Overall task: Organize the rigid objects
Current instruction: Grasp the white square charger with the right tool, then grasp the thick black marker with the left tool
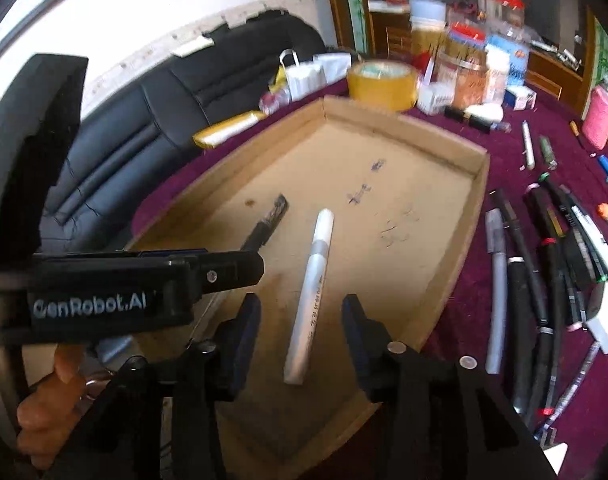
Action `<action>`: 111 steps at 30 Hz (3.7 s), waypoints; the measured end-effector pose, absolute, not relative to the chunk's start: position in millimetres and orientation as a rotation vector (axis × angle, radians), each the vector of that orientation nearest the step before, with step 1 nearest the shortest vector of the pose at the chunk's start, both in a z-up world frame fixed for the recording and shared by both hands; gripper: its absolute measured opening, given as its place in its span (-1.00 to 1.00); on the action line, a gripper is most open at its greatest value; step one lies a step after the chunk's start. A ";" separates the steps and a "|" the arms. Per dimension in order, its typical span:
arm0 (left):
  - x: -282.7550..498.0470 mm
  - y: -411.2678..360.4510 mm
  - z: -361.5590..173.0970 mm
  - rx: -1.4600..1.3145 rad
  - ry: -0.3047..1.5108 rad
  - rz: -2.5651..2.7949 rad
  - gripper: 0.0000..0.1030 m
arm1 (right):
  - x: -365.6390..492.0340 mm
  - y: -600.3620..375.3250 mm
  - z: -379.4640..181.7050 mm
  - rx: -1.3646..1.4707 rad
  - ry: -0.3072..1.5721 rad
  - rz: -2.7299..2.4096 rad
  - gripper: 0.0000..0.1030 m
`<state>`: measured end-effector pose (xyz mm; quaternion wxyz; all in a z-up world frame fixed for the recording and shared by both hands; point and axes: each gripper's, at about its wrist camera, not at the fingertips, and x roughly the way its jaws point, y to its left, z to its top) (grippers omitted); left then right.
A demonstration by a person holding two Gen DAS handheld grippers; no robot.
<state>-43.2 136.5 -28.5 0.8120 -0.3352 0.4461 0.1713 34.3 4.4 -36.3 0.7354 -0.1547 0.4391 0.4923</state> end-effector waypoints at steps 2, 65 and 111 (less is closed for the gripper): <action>-41.6 121.8 -17.7 -0.705 0.926 0.352 0.12 | 33.2 -13.0 -27.6 -0.307 0.943 1.085 -0.06; 28.6 -22.5 -34.4 -0.502 1.079 0.191 0.36 | 90.0 -203.8 -69.6 -0.165 1.009 0.708 -0.02; 84.8 -29.5 -52.9 -0.446 1.137 0.221 -0.73 | 92.8 -200.0 -74.8 -0.145 0.973 0.720 0.00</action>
